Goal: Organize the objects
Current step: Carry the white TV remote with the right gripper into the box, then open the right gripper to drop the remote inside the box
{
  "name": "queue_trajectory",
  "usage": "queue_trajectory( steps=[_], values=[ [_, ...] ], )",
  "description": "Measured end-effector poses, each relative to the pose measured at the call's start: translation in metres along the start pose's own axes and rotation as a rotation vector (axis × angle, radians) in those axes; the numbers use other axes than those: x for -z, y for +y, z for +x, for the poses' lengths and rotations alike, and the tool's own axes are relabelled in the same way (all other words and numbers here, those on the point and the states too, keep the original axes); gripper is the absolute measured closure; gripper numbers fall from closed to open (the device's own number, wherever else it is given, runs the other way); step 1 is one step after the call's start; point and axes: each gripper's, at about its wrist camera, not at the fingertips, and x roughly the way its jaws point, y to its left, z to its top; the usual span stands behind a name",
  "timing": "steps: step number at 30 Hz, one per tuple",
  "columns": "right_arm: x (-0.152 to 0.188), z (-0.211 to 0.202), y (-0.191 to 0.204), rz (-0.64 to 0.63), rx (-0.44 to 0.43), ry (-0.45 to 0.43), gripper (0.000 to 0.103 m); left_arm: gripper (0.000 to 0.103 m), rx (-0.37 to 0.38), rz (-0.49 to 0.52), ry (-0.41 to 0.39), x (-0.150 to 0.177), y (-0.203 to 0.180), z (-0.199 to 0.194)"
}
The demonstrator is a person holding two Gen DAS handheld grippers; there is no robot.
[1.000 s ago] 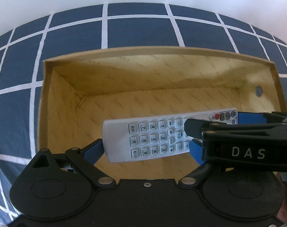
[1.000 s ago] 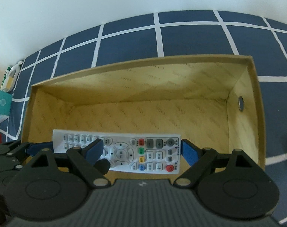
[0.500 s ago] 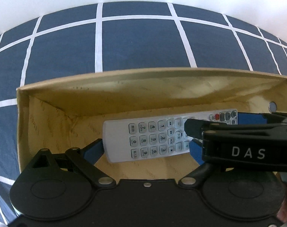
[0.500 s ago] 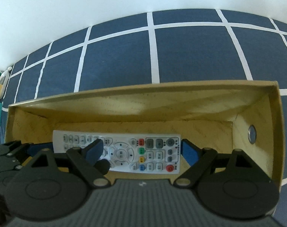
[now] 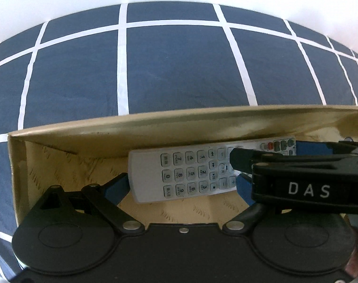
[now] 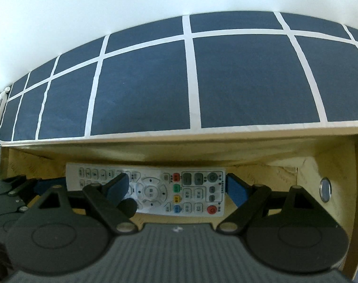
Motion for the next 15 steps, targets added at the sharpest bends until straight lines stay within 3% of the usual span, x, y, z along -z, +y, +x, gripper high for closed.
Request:
queue_trajectory(
  steps=[15],
  values=[
    [-0.002, 0.000, 0.001, -0.016, 0.024, 0.007, 0.015, 0.006, 0.006, -0.008, 0.007, 0.002, -0.002, -0.009]
  ],
)
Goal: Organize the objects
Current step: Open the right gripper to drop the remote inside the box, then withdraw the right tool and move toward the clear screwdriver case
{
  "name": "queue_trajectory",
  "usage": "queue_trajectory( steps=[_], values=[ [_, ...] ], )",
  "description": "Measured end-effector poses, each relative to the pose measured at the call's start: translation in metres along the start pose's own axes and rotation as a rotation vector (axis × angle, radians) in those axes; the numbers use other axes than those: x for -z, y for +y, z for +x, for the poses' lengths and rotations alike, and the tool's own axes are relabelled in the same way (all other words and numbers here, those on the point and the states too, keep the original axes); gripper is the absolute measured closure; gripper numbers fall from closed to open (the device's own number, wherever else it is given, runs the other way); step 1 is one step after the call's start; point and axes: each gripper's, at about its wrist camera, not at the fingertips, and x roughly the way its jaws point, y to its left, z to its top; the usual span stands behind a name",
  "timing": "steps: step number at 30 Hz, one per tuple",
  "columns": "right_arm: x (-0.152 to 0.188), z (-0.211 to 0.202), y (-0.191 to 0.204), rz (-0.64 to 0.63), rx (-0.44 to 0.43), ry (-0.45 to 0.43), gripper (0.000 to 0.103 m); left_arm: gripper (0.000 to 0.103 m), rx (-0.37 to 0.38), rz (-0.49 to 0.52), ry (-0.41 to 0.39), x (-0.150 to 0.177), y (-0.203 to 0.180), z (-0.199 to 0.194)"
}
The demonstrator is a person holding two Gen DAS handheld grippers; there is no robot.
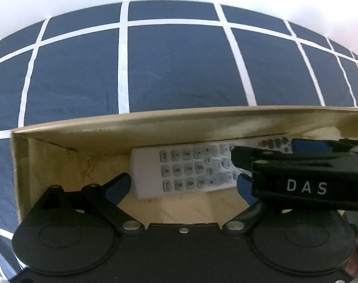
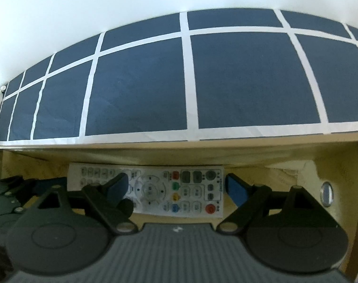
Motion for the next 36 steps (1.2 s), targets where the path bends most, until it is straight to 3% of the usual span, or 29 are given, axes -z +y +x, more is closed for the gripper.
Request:
queue_trajectory(
  steps=[15, 27, 36],
  values=[
    [0.026, -0.079, 0.006, -0.011, -0.027, -0.089, 0.013, 0.003, -0.019, 0.021, -0.079, 0.033, -0.024, -0.074],
    [0.077, -0.156, -0.011, 0.038, -0.014, -0.157, 0.000, 0.000, -0.034, 0.027, -0.142, 0.084, -0.043, -0.135],
    [0.119, -0.201, -0.022, 0.073, -0.004, -0.212, 0.000, 0.000, -0.043, 0.021, -0.171, 0.122, -0.055, -0.164]
  ],
)
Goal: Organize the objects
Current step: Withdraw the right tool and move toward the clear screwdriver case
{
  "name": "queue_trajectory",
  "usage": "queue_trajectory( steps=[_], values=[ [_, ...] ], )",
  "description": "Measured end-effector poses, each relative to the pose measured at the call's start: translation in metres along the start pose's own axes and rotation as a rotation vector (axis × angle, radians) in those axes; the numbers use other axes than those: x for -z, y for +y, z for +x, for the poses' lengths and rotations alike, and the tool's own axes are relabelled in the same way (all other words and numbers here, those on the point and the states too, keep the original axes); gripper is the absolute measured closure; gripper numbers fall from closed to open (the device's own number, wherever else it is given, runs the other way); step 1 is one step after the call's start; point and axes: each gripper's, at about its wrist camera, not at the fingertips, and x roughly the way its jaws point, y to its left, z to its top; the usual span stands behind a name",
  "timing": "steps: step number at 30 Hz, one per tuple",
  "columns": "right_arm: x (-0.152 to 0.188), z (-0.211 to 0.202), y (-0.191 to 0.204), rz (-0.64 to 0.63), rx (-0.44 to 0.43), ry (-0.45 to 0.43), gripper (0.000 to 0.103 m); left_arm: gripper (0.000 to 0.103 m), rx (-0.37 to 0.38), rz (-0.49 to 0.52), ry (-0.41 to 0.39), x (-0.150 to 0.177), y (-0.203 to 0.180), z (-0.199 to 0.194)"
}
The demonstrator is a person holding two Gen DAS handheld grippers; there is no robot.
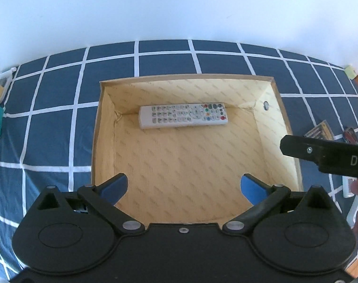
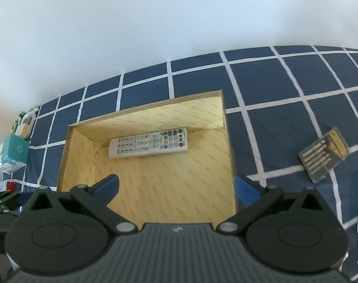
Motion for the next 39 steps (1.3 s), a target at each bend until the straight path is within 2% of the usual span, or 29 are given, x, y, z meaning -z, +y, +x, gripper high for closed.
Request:
queue_trajectory(
  steps=[12, 19, 31, 39],
  values=[
    [0.045, -0.062, -0.016, 0.045, 0.035, -0.059, 0.000, 0.000, 0.041, 0.024, -0.033, 0.042, -0.029, -0.039],
    [0.069, -0.092, -0.037, 0.091, 0.058, -0.091, 0.000, 0.000, 0.066, 0.080, -0.040, 0.059, -0.055, -0.051],
    [0.096, -0.124, -0.091, 0.182, 0.126, -0.132, 0.000, 0.000, 0.109, 0.175, -0.031, 0.076, -0.111, -0.049],
    [0.094, -0.135, -0.128, 0.206, 0.140, -0.141, 0.000, 0.000, 0.116, 0.196, -0.033, 0.073, -0.149, -0.042]
  ],
)
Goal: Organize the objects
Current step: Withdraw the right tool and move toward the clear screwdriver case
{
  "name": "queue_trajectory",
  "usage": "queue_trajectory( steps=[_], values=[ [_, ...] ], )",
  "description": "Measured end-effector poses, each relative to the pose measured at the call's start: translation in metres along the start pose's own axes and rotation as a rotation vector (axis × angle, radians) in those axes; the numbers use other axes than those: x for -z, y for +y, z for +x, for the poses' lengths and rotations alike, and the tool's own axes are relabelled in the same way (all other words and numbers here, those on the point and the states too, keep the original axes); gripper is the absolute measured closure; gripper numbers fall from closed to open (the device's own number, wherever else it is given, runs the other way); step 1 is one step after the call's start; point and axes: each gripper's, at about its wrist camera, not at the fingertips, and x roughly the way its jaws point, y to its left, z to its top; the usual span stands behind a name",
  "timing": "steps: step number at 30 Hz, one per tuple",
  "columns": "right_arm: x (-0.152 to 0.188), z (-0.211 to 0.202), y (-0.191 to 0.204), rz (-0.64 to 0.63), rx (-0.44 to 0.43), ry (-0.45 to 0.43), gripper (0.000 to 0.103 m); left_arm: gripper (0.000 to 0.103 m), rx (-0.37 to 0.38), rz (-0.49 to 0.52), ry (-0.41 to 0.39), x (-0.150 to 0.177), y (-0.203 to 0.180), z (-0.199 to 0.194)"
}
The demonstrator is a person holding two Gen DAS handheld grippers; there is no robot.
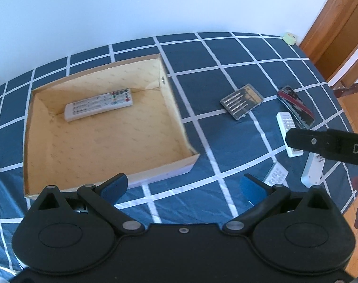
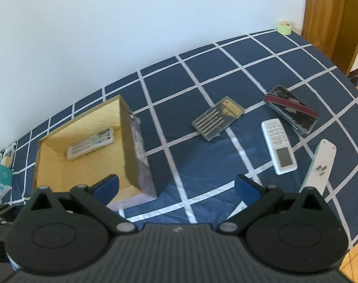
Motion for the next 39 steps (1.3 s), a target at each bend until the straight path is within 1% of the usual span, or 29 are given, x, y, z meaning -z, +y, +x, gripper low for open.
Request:
queue_trajectory(
  steps=[6, 9, 13, 20, 24, 30, 34, 39],
  values=[
    [-0.019, 0.000, -0.026, -0.022, 0.001, 0.005, 0.000, 0.000, -0.006, -0.019, -0.002, -0.013, -0.029, 0.010],
    [-0.030, 0.003, -0.041, -0.039, -0.005, 0.015, 0.000, 0.000, -0.017, -0.045, 0.001, -0.020, -0.043, 0.017],
    [-0.047, 0.011, -0.061, -0.081, -0.017, 0.044, 0.000, 0.000, -0.029, -0.090, 0.013, -0.026, -0.061, 0.029],
    [-0.078, 0.032, -0.094, -0.169, -0.048, 0.098, 0.000, 0.000, -0.078, -0.181, 0.032, -0.034, -0.092, 0.057],
    [-0.096, 0.049, -0.110, -0.227, -0.079, 0.146, 0.000, 0.000, -0.109, -0.234, 0.043, -0.037, -0.105, 0.072],
    [-0.120, 0.069, -0.120, -0.330, -0.118, 0.187, 0.000, 0.000, -0.145, -0.319, 0.054, -0.045, -0.117, 0.091],
    [-0.134, 0.085, -0.122, -0.385, -0.133, 0.214, 0.000, 0.000, -0.168, -0.364, 0.079, -0.049, -0.120, 0.105],
    [-0.149, 0.108, -0.122, -0.410, -0.163, 0.262, 0.000, 0.000, -0.184, -0.413, 0.105, -0.058, -0.123, 0.122]
  ],
)
